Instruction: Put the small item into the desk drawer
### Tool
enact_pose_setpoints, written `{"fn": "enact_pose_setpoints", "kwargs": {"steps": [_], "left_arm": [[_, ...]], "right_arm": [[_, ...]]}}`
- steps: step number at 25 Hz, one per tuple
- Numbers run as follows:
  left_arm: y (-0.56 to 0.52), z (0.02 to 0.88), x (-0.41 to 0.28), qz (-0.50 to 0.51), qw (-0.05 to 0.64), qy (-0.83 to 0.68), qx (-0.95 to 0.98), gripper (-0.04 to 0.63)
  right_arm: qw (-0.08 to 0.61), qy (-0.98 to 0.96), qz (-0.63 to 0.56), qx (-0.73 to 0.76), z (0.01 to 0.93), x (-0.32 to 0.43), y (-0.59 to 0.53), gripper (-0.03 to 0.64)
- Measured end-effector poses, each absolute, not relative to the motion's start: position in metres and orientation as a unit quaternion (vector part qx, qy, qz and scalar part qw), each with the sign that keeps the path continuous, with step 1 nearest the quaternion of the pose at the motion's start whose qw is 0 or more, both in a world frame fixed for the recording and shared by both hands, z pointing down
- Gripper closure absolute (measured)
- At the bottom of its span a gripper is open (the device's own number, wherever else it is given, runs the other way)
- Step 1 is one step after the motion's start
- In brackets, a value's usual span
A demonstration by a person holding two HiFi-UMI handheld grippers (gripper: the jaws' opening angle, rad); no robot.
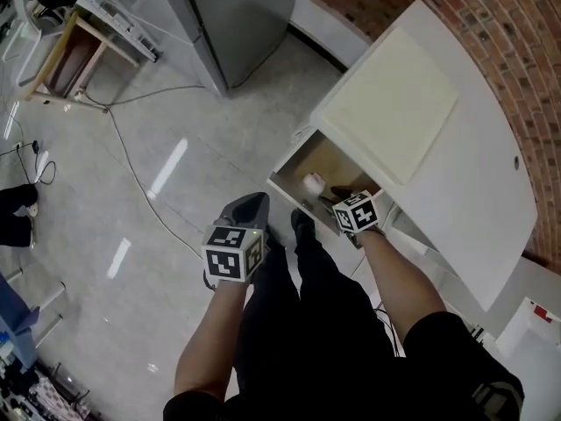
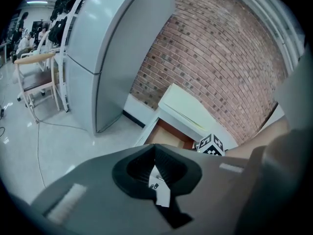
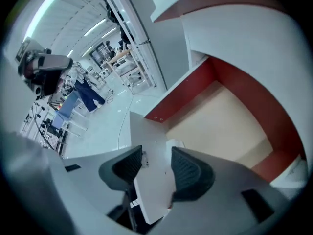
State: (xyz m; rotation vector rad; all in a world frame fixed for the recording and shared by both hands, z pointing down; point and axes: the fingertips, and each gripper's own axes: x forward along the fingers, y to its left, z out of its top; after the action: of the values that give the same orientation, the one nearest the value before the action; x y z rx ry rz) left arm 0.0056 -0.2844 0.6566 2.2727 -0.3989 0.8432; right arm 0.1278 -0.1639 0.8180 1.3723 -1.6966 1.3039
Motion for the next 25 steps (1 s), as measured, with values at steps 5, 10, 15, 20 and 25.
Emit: {"fn": "enact_pose_setpoints", "kwargs": {"steps": [5,10,15,20,25], "left_arm": [[-0.282,0.633,-0.008,0.330,0.325,-0.133,0.876,0.583],[-0.283,0.630,-0.011,0.328,0.314,-0.119,0.883,0.583],[-0.278,0.618,-0.016,0.322,0.315,-0.116,0.885,0.583],[-0.272,0.590,-0.017,0.309,0.303,-0.129,0.892,0.583],[-0.245,0.571,-0.018,0.309,0.290,-0.144,0.894,0.583]], "right_arm": [[0.279,-0.641,0.467,0.542,0.771,0.114,-0.165,0.450],[0.266,-0.647,0.437,0.565,0.741,0.117,-0.165,0.505],[0.244,-0.636,0.431,0.593,0.712,0.128,-0.146,0.525],[0.205,-0.645,0.422,0.604,0.684,0.130,-0.133,0.533],[0.166,-0.658,0.405,0.613,0.661,0.137,-0.115,0.537]]}}
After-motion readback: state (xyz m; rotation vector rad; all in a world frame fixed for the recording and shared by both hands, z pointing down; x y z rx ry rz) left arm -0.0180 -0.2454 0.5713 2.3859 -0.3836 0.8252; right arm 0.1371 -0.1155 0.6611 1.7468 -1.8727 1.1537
